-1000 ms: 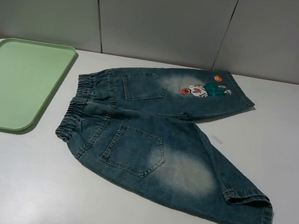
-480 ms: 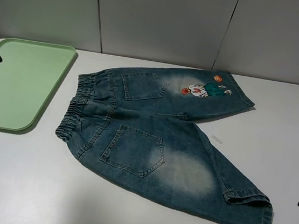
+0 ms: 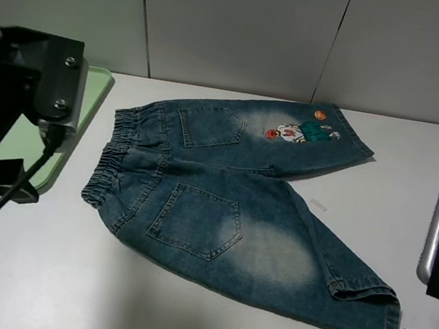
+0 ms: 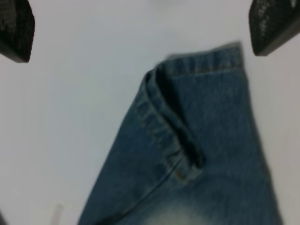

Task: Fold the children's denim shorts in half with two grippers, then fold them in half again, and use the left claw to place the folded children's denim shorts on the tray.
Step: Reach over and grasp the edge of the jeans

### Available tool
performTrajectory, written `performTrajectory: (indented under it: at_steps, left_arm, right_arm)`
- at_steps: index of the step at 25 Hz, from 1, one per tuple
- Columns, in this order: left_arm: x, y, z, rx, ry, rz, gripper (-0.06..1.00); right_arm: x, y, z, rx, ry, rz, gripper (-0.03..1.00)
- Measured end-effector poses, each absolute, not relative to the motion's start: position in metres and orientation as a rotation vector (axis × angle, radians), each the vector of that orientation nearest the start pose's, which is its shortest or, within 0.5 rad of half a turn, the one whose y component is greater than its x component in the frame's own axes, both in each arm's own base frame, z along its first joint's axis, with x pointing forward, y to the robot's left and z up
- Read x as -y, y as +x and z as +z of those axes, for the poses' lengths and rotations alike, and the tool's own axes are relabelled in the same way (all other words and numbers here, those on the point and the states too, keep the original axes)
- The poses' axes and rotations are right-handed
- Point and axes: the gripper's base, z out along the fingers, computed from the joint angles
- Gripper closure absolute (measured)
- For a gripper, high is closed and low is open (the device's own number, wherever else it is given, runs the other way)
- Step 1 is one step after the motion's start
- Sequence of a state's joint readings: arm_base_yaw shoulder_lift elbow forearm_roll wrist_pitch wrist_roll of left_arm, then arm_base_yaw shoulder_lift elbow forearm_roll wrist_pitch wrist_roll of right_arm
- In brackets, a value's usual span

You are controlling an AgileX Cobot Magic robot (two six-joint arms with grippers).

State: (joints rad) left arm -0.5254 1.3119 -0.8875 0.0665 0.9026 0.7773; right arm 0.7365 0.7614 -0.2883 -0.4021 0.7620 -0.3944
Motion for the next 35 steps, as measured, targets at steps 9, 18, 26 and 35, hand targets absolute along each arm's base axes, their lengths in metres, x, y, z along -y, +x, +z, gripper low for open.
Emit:
performTrajectory:
  at_steps: [9, 18, 26, 35]
  left_arm:
    - [0.128, 0.230, 0.222, -2.262, 1.798, 0.127, -0.01]
    - [0.136, 0.242, 0.197, -2.279, 1.821, 0.119, -0.01]
    - [0.141, 0.250, 0.197, -2.203, 1.766, 0.129, -0.01]
    - [0.146, 0.259, 0.201, -2.109, 1.692, 0.138, -0.01]
  right_arm:
    - [-0.050, 0.092, 0.184, -2.013, -1.715, -0.373, 0.27]
    - [-0.063, 0.104, 0.155, -2.075, -1.949, -0.383, 0.27]
    - [-0.078, 0.111, 0.137, -2.086, -1.983, -0.280, 0.27]
    - [-0.087, 0.113, 0.121, -2.156, -1.980, -0.197, 0.27]
